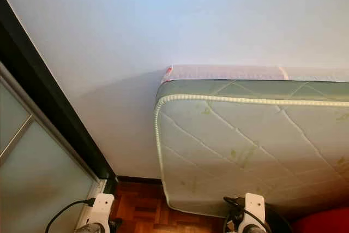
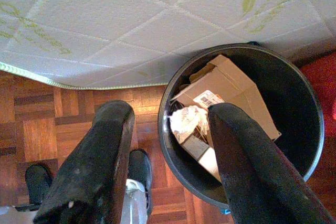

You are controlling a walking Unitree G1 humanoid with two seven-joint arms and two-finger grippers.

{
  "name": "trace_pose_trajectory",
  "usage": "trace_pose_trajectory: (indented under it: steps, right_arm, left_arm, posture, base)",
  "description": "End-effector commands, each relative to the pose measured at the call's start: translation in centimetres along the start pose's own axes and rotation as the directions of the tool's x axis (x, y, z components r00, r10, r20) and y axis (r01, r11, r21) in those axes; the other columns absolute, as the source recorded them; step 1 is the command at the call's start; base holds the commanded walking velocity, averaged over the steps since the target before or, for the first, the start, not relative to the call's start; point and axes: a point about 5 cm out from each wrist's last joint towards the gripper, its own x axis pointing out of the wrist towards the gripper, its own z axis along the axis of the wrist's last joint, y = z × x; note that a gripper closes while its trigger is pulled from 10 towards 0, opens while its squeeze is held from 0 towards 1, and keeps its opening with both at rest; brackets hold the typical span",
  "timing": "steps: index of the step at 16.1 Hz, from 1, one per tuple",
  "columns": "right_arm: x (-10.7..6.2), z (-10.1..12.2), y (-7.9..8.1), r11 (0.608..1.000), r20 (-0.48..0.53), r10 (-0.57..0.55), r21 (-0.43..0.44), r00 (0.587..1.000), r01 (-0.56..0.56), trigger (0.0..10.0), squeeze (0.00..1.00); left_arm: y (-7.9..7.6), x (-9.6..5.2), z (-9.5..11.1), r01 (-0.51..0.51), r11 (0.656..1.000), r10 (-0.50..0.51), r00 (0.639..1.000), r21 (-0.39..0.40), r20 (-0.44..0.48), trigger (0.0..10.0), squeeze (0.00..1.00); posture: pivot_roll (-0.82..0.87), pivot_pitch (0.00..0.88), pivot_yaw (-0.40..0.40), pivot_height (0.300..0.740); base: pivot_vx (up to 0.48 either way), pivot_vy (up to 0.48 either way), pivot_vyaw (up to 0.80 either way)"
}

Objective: Clean up the room

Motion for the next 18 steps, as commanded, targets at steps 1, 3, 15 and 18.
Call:
trace_pose_trajectory:
  steps: [1,3,15,18]
  right_arm:
    - [-0.02,-0.24,0.09,1.0,-0.012,0.005,-0.001,1.0,-0.005,10.0,0.0]
    - [-0.02,-0.23,0.09,1.0,-0.012,0.006,-0.003,1.0,-0.006,10.0,0.0]
    - [-0.02,-0.26,0.13,1.0,-0.014,0.011,-0.009,1.0,-0.011,10.0,0.0]
    - [-0.02,-0.3,0.15,1.0,-0.015,0.012,-0.009,1.0,-0.013,10.0,0.0]
  left_arm:
    - [0.24,-0.04,-0.4,-0.007,1.0,0.007,1.0,0.015,-0.022,10.0,0.0]
    - [0.24,-0.04,-0.39,-0.008,1.0,0.008,1.0,0.014,-0.021,10.0,0.0]
    - [0.39,-0.05,-0.36,-0.01,1.0,0.01,1.0,0.007,-0.019,10.0,0.0]
    - [0.42,-0.06,-0.39,-0.011,1.0,0.012,1.0,0.007,-0.02,10.0,0.0]
  posture:
    - [-0.1,0.005,0.012,0.74]
    - [-0.1,0.006,0.011,0.74]
    - [-0.1,0.013,0.012,0.74]
    - [-0.1,0.012,0.012,0.74]
  base:
    - [0.0,0.0,0.0]
    - [0.0,0.0,0.0]
    - [-0.191,0.0,0.0]
    - [-0.295,0.0,0.0]
